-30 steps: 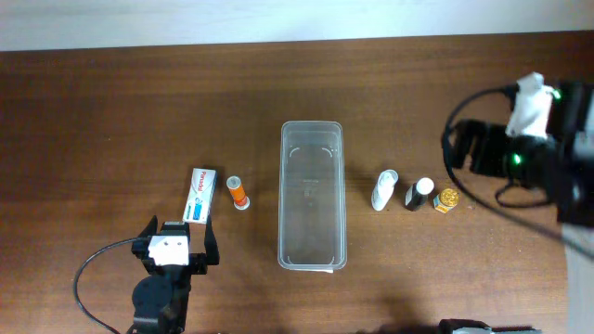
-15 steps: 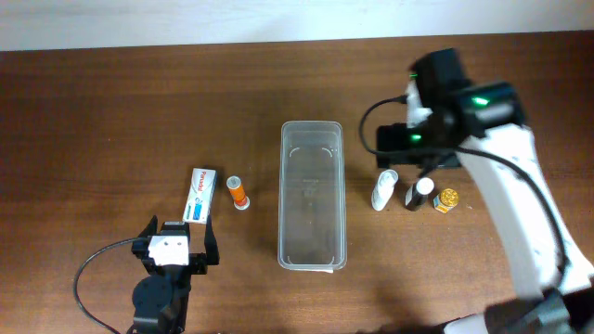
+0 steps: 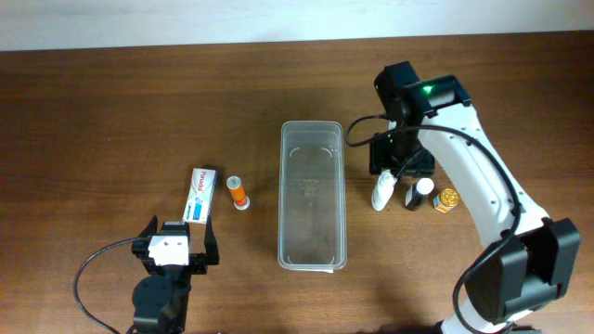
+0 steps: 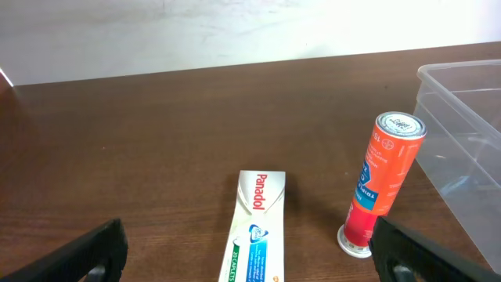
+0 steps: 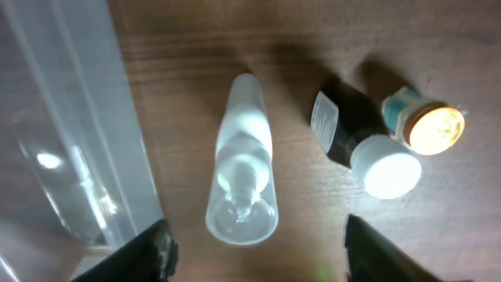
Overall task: Pack container
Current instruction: 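Move right gripper over white Calamol lotion bottle and grasp it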
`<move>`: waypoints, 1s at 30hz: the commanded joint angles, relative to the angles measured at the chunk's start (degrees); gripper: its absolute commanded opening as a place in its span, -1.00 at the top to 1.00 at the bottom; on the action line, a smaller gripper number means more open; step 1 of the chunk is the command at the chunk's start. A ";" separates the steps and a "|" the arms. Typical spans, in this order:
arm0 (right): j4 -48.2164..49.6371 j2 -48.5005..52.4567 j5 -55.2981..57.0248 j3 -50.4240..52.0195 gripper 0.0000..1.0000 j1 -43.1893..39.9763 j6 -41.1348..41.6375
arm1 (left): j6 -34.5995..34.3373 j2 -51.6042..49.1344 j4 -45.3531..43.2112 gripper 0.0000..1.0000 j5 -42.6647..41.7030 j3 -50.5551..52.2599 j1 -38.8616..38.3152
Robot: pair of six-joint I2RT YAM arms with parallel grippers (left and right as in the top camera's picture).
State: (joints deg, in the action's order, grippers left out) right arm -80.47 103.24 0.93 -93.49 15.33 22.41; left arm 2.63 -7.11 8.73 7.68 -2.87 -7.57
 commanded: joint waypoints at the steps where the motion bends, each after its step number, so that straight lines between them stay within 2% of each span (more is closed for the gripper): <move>1: 1.18 0.33 1.01 3.48 -0.18 0.46 0.85 | 0.90 0.44 -0.17 -0.99 -0.42 0.33 0.24; 8: 4.52 0.33 0.50 5.79 0.02 0.46 0.83 | 0.92 0.44 -0.17 -0.99 -0.42 0.33 0.24; 15: 6.16 0.33 -2.03 5.84 0.32 0.46 0.81 | 0.90 0.44 -0.17 -0.99 -0.42 0.33 0.24; 26: 6.58 0.31 -1.95 5.84 0.63 0.46 0.81 | 0.90 0.44 -0.17 -0.99 -0.42 0.33 0.24; 30: 6.51 -0.26 -1.97 5.68 0.68 0.46 0.81 | 0.92 0.44 -0.17 -0.99 -0.42 0.33 0.24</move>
State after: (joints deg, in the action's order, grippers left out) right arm -74.26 103.35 -0.95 -88.09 15.33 22.70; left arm 2.63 -7.11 8.73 7.68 -2.87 -7.57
